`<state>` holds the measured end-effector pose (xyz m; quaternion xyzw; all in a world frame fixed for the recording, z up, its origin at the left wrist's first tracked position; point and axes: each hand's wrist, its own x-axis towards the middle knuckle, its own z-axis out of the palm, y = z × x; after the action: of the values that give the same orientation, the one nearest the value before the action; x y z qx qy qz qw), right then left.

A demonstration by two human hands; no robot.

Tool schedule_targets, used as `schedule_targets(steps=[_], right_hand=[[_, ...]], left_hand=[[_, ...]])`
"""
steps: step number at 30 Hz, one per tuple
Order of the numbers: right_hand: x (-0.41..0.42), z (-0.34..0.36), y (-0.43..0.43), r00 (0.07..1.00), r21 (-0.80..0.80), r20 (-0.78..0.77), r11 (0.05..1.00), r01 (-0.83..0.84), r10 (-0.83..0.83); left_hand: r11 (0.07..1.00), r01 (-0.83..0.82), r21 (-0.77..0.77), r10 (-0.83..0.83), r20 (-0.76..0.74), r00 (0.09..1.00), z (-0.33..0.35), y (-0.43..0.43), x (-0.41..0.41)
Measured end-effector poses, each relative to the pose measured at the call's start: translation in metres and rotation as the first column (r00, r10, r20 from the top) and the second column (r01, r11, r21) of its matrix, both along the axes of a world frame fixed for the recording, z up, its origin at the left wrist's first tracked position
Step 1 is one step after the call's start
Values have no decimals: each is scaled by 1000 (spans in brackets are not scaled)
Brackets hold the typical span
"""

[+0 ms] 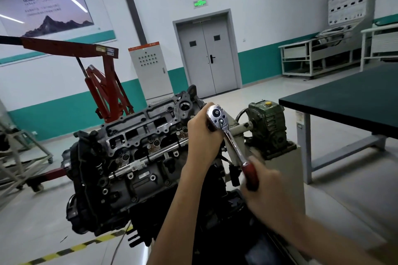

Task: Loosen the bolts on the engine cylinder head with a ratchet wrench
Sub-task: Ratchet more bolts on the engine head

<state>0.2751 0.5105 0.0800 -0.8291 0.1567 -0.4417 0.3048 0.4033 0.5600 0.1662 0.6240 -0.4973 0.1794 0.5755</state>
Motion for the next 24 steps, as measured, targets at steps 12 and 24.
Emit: schedule_targets(steps=[12,24], right_hand=[[-19,32,-66,963,-292,-268,954,-68,-13],[-7,11,-16,989,9,-126,996,-84,84]], left_hand=[[992,60,108,-52,-75,996,7,5,2],[993,65,96,-62,-31,998,7,8,2]])
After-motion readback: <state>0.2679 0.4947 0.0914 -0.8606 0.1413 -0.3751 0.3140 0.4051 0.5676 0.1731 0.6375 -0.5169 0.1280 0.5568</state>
